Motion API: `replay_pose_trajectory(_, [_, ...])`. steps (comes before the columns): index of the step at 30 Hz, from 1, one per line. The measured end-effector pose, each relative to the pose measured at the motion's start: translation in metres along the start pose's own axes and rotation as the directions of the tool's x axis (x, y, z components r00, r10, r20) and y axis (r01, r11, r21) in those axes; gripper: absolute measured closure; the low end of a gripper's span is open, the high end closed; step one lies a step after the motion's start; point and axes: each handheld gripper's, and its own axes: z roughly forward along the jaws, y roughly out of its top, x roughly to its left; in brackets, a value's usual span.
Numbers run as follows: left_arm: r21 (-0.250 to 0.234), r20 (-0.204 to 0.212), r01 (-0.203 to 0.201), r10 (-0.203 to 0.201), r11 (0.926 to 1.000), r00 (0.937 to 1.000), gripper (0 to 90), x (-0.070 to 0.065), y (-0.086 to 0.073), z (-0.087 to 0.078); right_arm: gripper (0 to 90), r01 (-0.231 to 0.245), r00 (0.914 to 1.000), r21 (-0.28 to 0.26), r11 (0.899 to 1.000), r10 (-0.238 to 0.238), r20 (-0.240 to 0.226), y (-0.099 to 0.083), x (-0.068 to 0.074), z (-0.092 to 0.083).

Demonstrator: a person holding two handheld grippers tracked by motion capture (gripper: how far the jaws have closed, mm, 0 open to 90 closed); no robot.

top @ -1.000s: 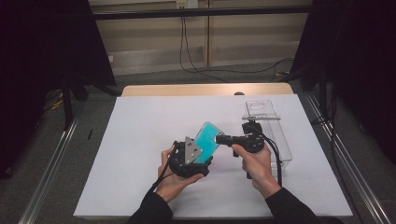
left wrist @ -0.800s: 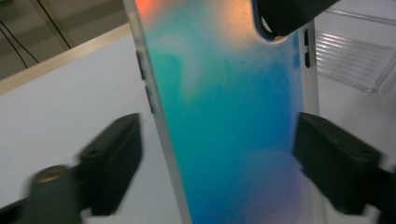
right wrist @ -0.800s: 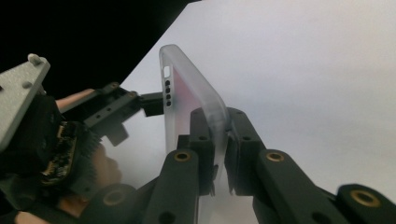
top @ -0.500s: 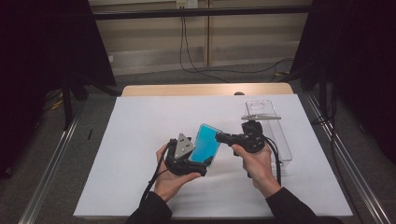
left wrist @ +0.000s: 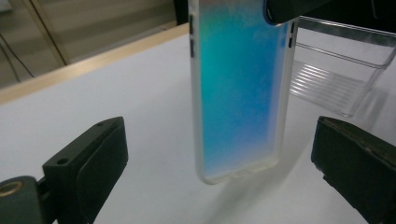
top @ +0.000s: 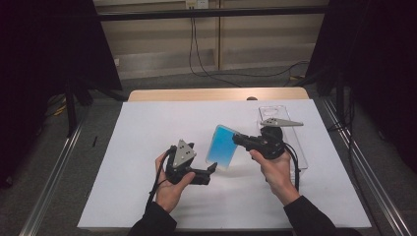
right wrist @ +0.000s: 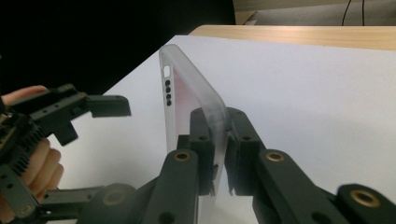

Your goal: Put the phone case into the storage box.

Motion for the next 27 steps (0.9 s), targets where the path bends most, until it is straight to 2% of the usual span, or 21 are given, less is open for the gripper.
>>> replay_pose_trajectory(5, [-0.076, -0.056, 0.022, -0.026, 0.9969, 0.9981, 3.6, 0.009, -0.008, 0.0, 82.1, 0.029, 0.9996, -0.019, 0.999, -0.029, 0.007, -0.002, -0.002, 0.0])
replay_pose_trajectory(10, [-0.087, -0.069, 0.052, -0.058, 0.9948, 0.9959, 3.9, 0.015, -0.015, -0.004, 82.1, 0.05, 0.9985, -0.03, 0.998, -0.049, 0.024, -0.001, -0.004, -0.003])
replay_pose_trajectory(14, [-0.124, -0.057, 0.074, -0.082, 0.9895, 0.995, 4.0, 0.017, -0.019, -0.009, 82.2, 0.057, 0.998, -0.047, 0.997, -0.056, 0.03, 0.0, -0.008, -0.007])
replay_pose_trajectory(16, [-0.144, -0.051, 0.075, -0.083, 0.9867, 0.9952, 4.0, 0.018, -0.021, -0.012, 82.2, 0.067, 0.9973, -0.054, 0.996, -0.065, 0.034, 0.001, -0.009, -0.01])
replay_pose_trajectory(20, [-0.195, -0.068, 0.077, -0.092, 0.9778, 0.9935, 4.2, 0.021, -0.026, -0.016, 82.2, 0.068, 0.9971, -0.075, 0.995, -0.065, 0.038, 0.003, -0.013, -0.015])
replay_pose_trajectory(23, [-0.207, -0.063, 0.086, -0.101, 0.9745, 0.9929, 3.9, 0.023, -0.03, -0.019, 82.2, 0.069, 0.9969, -0.078, 0.995, -0.066, 0.043, 0.004, -0.015, -0.017])
replay_pose_trajectory(25, [-0.204, -0.066, 0.077, -0.092, 0.9759, 0.9936, 3.5, 0.024, -0.032, -0.022, 82.2, 0.068, 0.9971, -0.082, 0.994, -0.065, 0.041, 0.004, -0.016, -0.019])
replay_pose_trajectory(27, [-0.214, -0.087, 0.067, -0.087, 0.9745, 0.9924, 3.4, 0.025, -0.033, -0.026, 82.1, 0.069, 0.9971, -0.085, 0.994, -0.065, 0.039, 0.004, -0.017, -0.02])
